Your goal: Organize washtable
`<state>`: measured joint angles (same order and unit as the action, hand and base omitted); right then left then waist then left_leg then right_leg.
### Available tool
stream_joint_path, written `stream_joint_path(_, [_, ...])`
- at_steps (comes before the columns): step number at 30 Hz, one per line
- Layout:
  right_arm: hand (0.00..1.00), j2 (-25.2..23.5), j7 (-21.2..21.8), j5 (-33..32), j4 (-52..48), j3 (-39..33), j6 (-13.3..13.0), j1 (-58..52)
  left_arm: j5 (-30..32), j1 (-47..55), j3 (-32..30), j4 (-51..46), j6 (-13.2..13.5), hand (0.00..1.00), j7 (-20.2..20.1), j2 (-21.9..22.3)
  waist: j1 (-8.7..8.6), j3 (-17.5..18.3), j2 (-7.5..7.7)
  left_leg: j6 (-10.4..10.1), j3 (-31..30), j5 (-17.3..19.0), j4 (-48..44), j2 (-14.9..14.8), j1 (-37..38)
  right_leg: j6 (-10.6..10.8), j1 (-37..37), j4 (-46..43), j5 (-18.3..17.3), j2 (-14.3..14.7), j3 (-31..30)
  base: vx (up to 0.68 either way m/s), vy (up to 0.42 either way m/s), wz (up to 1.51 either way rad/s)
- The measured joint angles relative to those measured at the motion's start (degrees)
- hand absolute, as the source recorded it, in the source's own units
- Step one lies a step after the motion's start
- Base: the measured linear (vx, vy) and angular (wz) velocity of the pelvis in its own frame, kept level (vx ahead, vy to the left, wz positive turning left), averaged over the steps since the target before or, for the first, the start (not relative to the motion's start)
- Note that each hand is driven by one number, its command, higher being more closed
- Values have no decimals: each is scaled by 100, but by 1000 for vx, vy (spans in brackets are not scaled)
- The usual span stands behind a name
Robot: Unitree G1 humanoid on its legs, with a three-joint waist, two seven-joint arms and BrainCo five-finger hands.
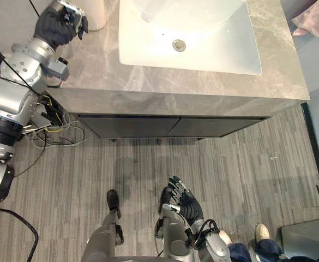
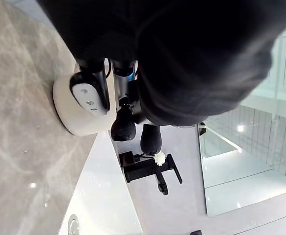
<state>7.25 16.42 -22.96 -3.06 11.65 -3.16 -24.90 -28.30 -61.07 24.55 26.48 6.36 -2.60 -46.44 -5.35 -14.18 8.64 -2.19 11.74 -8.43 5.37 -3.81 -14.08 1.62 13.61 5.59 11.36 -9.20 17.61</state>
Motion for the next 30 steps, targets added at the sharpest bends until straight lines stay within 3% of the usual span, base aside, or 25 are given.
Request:
stream_joint_path(5, [0,4,0,9,7,-6,8,5,0,223,-23,-5,-48,100,-106,235,-10,58,-103,0,4,0,3,-8,79,-3,-73,0,-26,7,0,36,8,-1])
stream_joint_path(13, [0,2,-1,54,8,-35,40,5,0,421,-39,-6,-114,100,-104,526,-10,119,-143,0,-62,0,2,-4,183,46,-221,0,-34,3,106,57,13,4])
stream_joint_path(22, [0,0,0,58,8,-39,84,4,5,419,-48,67,-114,100,-93,615,-19,121,-146,-15,-55,11,2,-8,184,49,-219,0,-37,6,94,48,14,0])
stream_joint_path(30, [0,-16,-41,-59,7,-61,105,-39,-15,325,-78,684,-121,100,24,634,-35,121,-146,-15,67,12,1,-11,29,59,12,0,1,8,-48,46,11,-8])
